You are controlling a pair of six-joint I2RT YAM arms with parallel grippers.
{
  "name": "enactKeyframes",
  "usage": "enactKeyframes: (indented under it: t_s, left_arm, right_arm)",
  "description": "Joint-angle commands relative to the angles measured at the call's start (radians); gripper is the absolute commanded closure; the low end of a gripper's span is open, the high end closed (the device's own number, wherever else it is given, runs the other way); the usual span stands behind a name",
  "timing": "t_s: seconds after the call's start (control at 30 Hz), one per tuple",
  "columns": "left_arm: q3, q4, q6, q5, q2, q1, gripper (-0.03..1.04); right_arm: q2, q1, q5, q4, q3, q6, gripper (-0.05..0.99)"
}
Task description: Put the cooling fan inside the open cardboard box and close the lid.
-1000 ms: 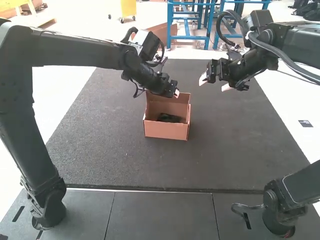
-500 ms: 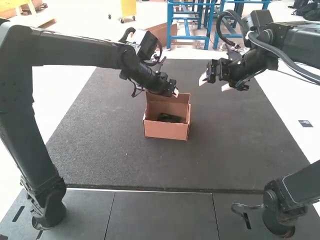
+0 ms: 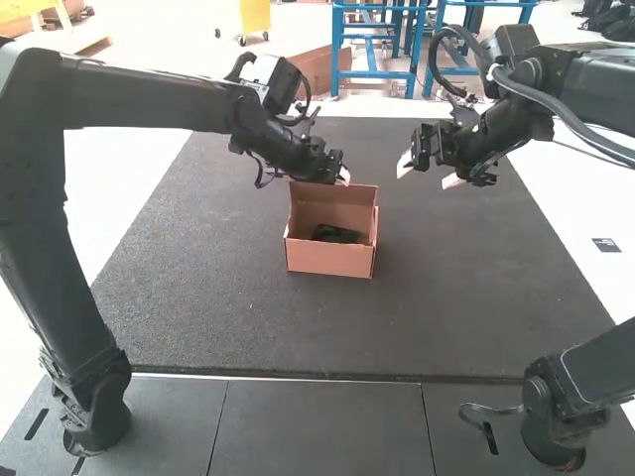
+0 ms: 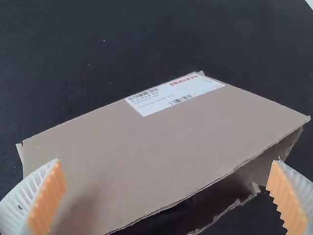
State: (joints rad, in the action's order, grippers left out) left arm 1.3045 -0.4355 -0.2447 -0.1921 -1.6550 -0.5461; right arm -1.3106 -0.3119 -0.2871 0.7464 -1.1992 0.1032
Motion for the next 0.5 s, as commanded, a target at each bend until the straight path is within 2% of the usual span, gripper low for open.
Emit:
enactKeyframes:
  t_s: [0.0, 0.07, 0.23, 0.47]
  left_arm:
    - [-0.008, -0.011, -0.027, -0.067, 0.014, 0.011, 0.04]
    - [-0.017, -0.016, -0.044, -0.087, 0.014, 0.011, 0.04]
    - [-0.037, -0.032, -0.047, -0.113, 0.012, 0.006, 0.04]
    - [-0.093, -0.042, -0.047, -0.122, 0.011, 0.005, 0.04]
  right_arm:
    - [0.01, 0.002, 0.016, -0.002, -0.003, -0.008, 0.02]
    - [0.007, 0.002, 0.016, -0.002, -0.003, -0.005, 0.02]
    - [0.005, 0.002, 0.02, -0.005, -0.003, 0.007, 0.02]
    - [-0.001, 0.008, 0.02, -0.009, -0.003, 0.012, 0.02]
